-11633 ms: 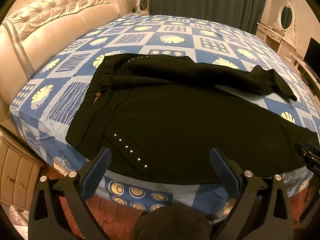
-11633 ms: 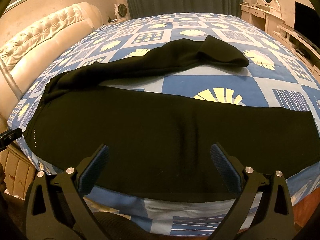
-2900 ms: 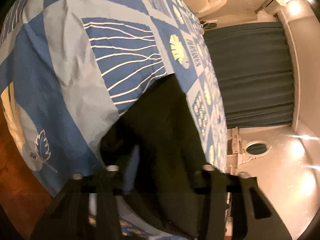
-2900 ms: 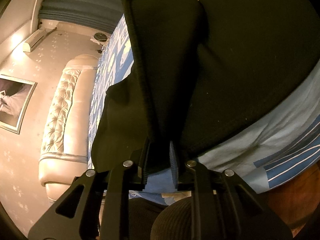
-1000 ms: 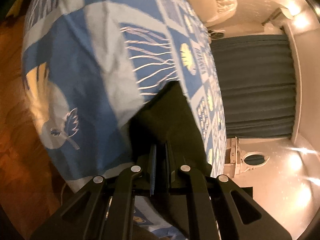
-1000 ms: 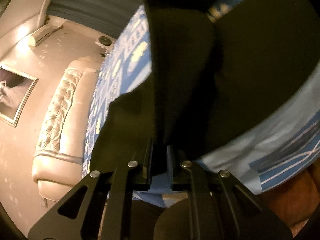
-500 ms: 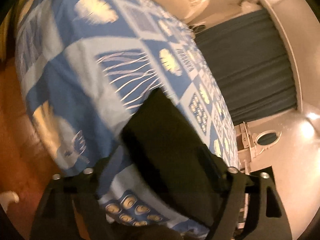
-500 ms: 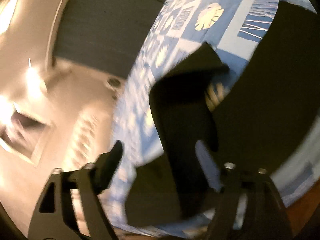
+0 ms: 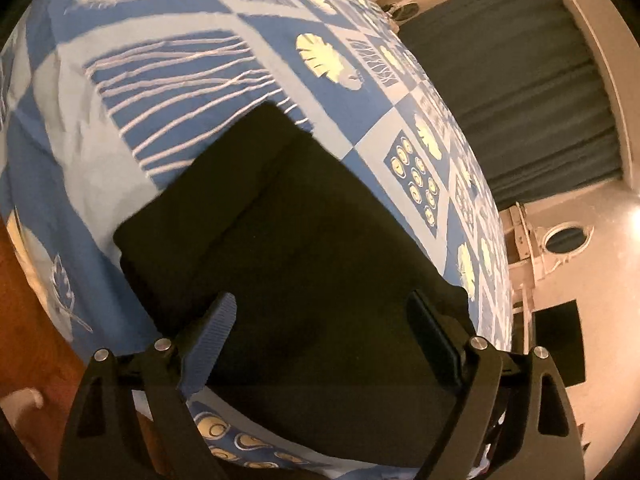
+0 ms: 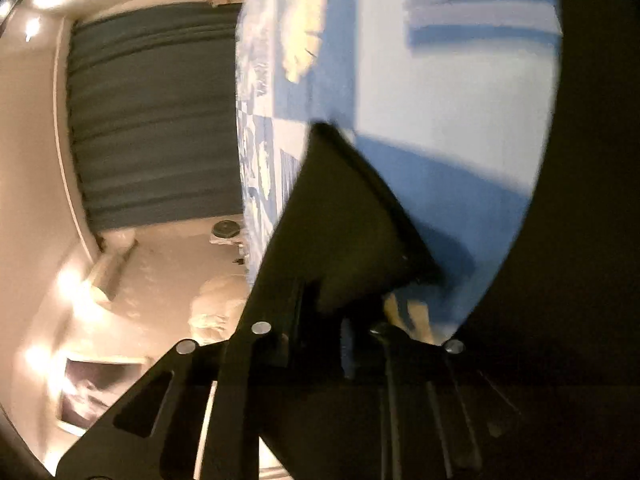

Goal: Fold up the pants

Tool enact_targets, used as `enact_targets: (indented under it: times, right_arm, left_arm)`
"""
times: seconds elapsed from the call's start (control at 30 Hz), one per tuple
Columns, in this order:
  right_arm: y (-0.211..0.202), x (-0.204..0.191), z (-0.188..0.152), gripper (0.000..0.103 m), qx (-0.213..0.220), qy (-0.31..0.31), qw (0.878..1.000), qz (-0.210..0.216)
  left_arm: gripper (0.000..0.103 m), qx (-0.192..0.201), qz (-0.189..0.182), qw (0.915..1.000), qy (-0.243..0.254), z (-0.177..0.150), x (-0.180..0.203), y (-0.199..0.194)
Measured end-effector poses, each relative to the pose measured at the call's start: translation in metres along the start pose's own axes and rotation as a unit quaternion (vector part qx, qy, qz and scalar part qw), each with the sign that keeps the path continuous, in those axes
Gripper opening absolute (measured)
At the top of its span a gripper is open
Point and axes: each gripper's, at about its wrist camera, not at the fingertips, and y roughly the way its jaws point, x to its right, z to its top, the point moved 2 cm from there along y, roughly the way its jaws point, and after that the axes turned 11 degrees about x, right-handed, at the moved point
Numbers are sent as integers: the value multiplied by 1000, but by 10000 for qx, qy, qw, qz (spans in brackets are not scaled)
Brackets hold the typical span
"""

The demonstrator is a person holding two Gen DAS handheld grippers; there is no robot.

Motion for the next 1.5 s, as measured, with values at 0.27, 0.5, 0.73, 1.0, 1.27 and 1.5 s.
enact_targets:
  times: [0.27, 0.5, 0.73, 1.0, 1.27, 1.5]
  right_arm:
    - [-85, -64, 60, 9, -110, -1848, 9827, 94]
    - [-161, 7, 108, 8, -299, -2269, 9701, -811]
    - [-175, 86, 113, 8, -545, -1582, 9795, -1125]
    - [-194, 77, 125, 37, -535, -1162, 9884, -817]
    - [-181, 85, 118, 37, -473, -829, 9936, -609]
    - [-196, 58, 114, 6, -130, -1308, 9900, -509]
  left_arm:
    - [86, 32, 111, 9997, 201, -3, 4, -3]
    - [86, 110, 408, 9978, 509, -8, 13, -1]
    - [86, 131, 489, 9977, 448, -7, 14, 1]
    - [86, 139, 507, 9977, 437, -8, 13, -1]
    - [86, 152, 552, 9969, 541, -10, 15, -1]
    - [86, 154, 509, 9971, 550, -9, 16, -1]
